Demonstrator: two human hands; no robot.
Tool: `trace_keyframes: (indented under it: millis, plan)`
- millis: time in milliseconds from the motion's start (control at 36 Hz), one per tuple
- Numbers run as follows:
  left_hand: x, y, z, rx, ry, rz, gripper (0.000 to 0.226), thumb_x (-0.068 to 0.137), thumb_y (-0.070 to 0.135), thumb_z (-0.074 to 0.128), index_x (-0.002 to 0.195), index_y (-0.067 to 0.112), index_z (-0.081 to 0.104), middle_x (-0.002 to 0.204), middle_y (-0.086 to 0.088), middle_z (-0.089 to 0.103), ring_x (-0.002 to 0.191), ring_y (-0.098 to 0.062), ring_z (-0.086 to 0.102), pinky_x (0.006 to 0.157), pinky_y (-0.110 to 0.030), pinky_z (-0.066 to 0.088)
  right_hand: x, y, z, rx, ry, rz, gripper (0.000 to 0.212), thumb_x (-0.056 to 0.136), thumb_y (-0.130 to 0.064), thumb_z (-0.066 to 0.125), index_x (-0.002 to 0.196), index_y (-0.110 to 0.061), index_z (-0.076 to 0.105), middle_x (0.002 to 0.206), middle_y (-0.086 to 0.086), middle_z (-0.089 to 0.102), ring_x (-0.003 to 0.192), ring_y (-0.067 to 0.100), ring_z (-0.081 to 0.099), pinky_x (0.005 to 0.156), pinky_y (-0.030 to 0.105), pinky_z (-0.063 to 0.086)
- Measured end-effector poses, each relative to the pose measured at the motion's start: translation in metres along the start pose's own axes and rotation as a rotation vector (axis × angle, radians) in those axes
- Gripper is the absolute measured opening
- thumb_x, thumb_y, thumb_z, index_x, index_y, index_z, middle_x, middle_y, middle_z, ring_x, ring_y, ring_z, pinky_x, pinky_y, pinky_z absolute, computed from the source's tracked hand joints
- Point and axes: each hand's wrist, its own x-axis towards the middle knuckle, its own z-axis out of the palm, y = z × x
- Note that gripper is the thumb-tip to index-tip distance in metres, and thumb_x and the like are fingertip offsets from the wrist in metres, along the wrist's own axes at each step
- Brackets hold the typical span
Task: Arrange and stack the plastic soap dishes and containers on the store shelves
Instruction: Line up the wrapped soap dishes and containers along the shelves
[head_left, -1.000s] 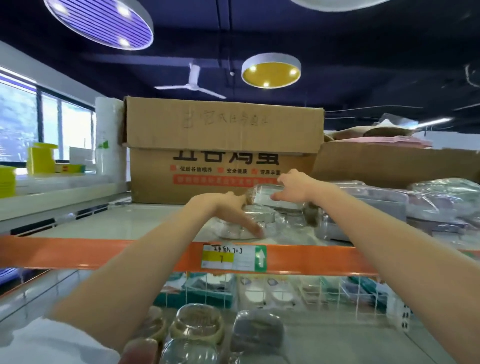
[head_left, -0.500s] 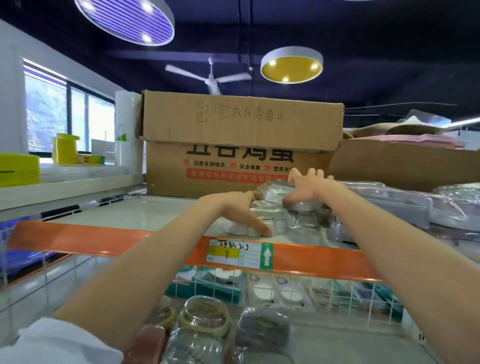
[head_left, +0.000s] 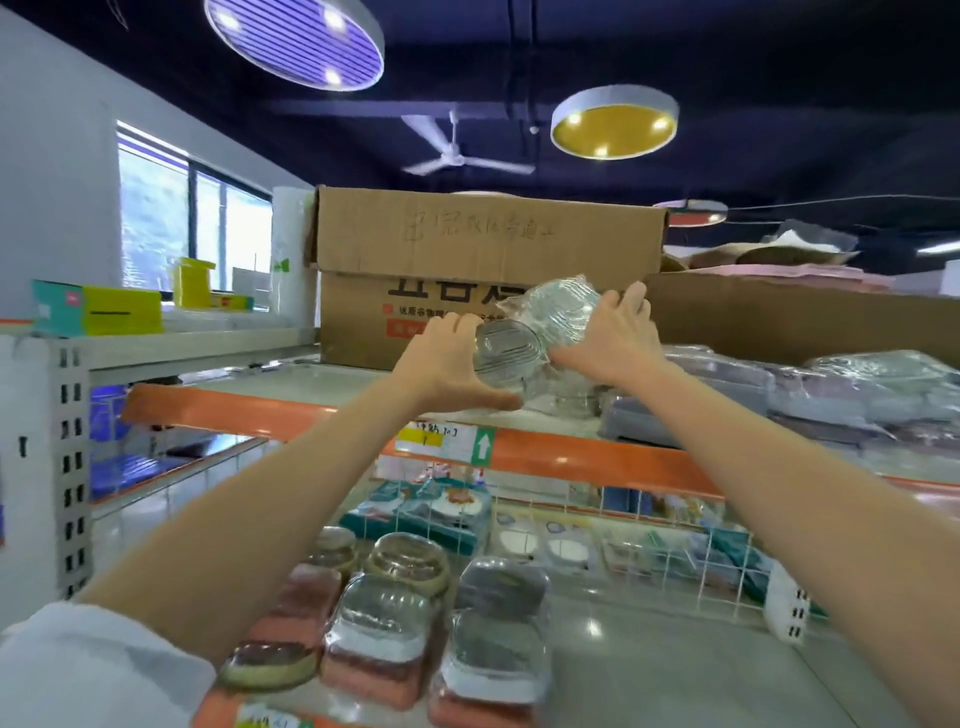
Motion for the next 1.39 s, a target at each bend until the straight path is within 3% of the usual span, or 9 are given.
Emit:
trace_keyframes:
  millis: [222, 417, 583, 806, 1000, 1389]
  plan:
    - [-0.054, 0.039, -0.010, 0.037, 0.083, 0.035, 0.109, 0.061, 0.074, 0.067, 0.142, 0.011, 0.030, 0.137, -0.006, 0.040, 0.124, -0.023, 0.036, 0.108, -0.041, 0.033, -0.054, 0.022, -0.036, -0.007, 0.080, -0.040, 0.100, 0.073, -0.068, 0.063, 0.132, 0.005, 0.031, 0.133, 0.020, 0.033, 0.119, 0.034, 0.036, 0.099, 0.040, 0.035]
    - [-0.118, 0.063, 0.009, -0.008, 0.052, 0.058, 0.108, 0.061, 0.072, 0.069, 0.142, 0.012, 0.030, 0.135, -0.004, 0.041, 0.122, -0.020, 0.038, 0.106, -0.035, 0.032, -0.116, 0.043, -0.037, -0.032, 0.015, -0.130, 0.098, 0.070, -0.068, 0.063, 0.127, 0.006, 0.034, 0.128, 0.020, 0.038, 0.118, 0.034, 0.036, 0.099, 0.041, 0.033]
    - [-0.147, 0.076, 0.024, -0.048, -0.038, 0.069, 0.108, 0.060, 0.072, 0.070, 0.143, 0.016, 0.029, 0.138, -0.003, 0.039, 0.124, -0.020, 0.036, 0.107, -0.035, 0.029, -0.144, 0.066, -0.045, 0.013, -0.087, -0.232, 0.098, 0.070, -0.063, 0.066, 0.134, 0.000, 0.027, 0.136, 0.016, 0.030, 0.127, 0.031, 0.028, 0.108, 0.044, 0.026]
    - [-0.147, 0.089, 0.025, -0.071, -0.087, 0.018, 0.113, 0.060, 0.076, 0.065, 0.145, 0.013, 0.025, 0.148, -0.005, 0.031, 0.135, -0.022, 0.028, 0.115, -0.044, 0.025, -0.141, 0.076, -0.047, 0.065, -0.097, -0.264, 0.096, 0.073, -0.052, 0.074, 0.140, -0.006, 0.023, 0.139, 0.012, 0.028, 0.130, 0.028, 0.026, 0.110, 0.043, 0.022]
    - [-0.141, 0.097, 0.018, -0.061, -0.051, 0.040, 0.108, 0.063, 0.070, 0.070, 0.144, 0.013, 0.028, 0.143, -0.003, 0.036, 0.129, -0.019, 0.033, 0.109, -0.034, 0.028, -0.130, 0.086, -0.050, 0.104, -0.153, -0.232, 0.099, 0.072, -0.053, 0.074, 0.140, -0.002, 0.023, 0.138, 0.017, 0.029, 0.130, 0.032, 0.028, 0.110, 0.044, 0.024]
    - [-0.103, 0.128, 0.018, -0.073, -0.024, 0.108, 0.106, 0.062, 0.071, 0.069, 0.141, 0.012, 0.032, 0.139, -0.003, 0.041, 0.125, -0.017, 0.038, 0.107, -0.033, 0.032, -0.091, 0.106, -0.055, 0.276, -0.128, -0.116, 0.090, 0.071, -0.047, 0.078, 0.132, -0.002, 0.030, 0.130, 0.013, 0.032, 0.119, 0.026, 0.037, 0.098, 0.033, 0.033]
